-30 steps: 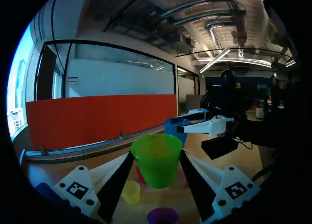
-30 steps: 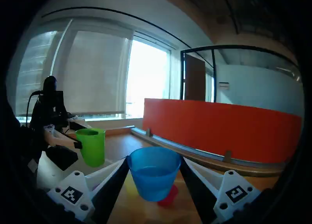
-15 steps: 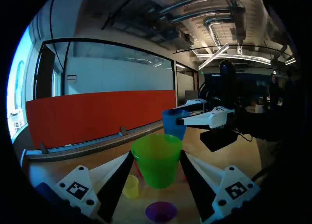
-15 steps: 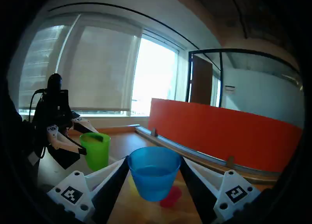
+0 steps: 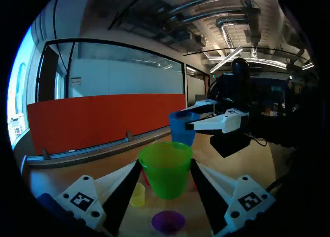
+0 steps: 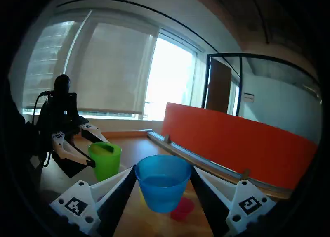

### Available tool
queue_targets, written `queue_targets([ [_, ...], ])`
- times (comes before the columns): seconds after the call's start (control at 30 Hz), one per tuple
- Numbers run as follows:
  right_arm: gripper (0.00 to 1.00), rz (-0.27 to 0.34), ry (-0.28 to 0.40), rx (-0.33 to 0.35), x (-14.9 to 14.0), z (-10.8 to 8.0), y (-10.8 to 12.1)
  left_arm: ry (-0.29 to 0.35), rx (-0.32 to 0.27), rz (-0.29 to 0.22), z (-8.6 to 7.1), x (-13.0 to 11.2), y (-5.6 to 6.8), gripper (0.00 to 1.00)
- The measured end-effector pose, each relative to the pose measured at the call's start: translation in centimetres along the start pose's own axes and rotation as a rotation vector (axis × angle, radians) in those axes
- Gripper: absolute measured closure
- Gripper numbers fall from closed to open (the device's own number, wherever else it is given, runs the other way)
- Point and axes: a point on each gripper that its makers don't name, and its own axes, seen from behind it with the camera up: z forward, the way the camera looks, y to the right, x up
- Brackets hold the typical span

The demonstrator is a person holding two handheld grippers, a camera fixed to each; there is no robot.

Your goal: Pour water

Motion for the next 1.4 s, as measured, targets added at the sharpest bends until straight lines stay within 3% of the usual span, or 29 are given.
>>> queue_targets([
  [1.4,0.08,-0.262,-0.046,0.090,2.7,1.7,-1.3,-0.006,-0.011,-0.044,-0.6,-2.5,0.4,0.15],
])
